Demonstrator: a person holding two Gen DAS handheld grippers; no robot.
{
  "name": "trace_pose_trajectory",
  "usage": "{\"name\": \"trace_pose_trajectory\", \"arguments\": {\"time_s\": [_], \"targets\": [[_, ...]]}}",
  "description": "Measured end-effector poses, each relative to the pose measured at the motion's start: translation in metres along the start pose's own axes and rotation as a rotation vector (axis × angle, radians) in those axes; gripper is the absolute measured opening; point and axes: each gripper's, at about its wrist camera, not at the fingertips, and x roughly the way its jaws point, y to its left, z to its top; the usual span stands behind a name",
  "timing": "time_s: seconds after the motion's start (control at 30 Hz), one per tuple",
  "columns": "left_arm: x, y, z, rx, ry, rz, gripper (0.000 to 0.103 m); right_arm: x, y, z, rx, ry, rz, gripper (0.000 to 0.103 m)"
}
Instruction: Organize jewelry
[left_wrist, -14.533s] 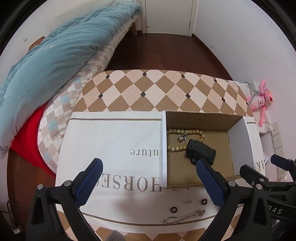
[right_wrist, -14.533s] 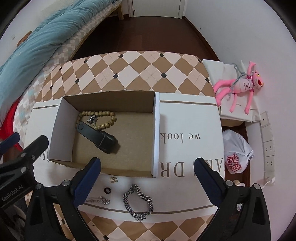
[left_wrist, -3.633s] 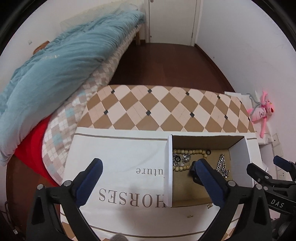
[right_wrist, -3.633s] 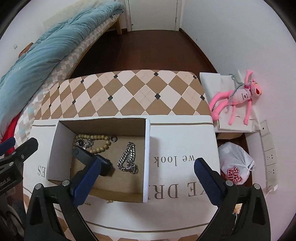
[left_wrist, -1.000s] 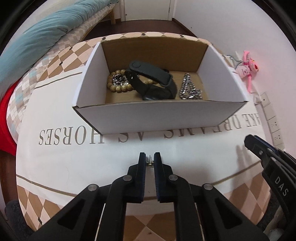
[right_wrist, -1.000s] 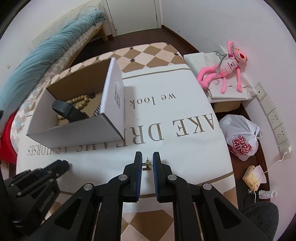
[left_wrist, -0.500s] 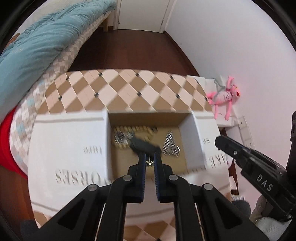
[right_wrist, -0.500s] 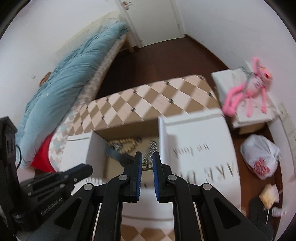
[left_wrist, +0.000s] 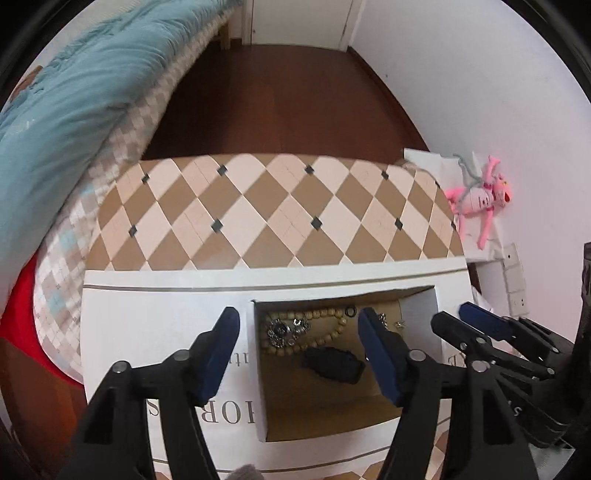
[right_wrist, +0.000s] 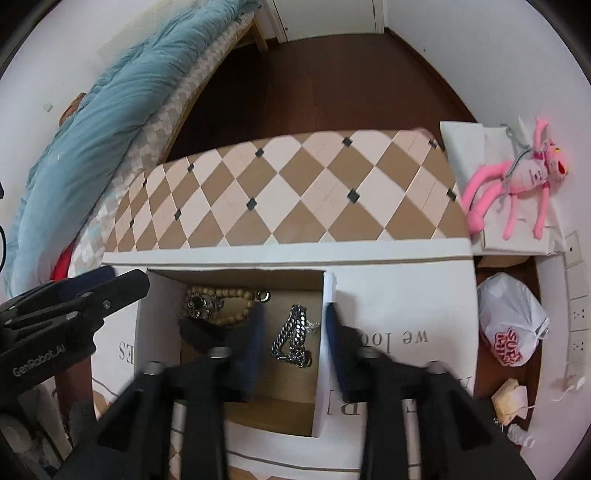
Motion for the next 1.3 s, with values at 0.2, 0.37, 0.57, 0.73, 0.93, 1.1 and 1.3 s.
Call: {"name": "trace_pose_trajectory", "arguments": {"time_s": [0.2, 0.37, 0.57, 0.73, 0.93, 1.1, 1.3], "targets": [[-0.010, 0.012, -0.018, -0.015, -0.045, 0.073, 0.098, -0.014, -0.004, -0.006, 0.003, -0.028, -0.052, 0.048], [-0.015, 0.017, -0.044, -0.034, -0.072, 0.116, 0.101, -0.023, 0.001, -0.025, -0.032, -0.049, -0.168, 0.090], [-0.010, 0.017, -0.074, -0.036, -0.076, 0.141, 0.103, -0.022, 0.006, -0.057, -0.039, -0.033, -0.213, 0.103], [-0.014, 0.016, -0.089, -0.041, -0.077, 0.151, 0.103, -0.021, 0.009, -0.073, -0.040, -0.034, -0.229, 0.103], [-0.045, 0.012, -0.104, -0.046, -0.123, 0.149, 0.103, -0.046, 0.013, -0.085, -0.024, -0.077, -0.216, 0.103], [-0.091, 0.001, -0.121, -0.043, -0.208, 0.147, 0.103, -0.090, 0.021, -0.102, -0.023, -0.152, -0.214, 0.103], [-0.144, -0.014, -0.139, -0.023, -0.268, 0.135, 0.103, -0.152, 0.029, -0.125, -0.028, -0.251, -0.223, 0.103]]}}
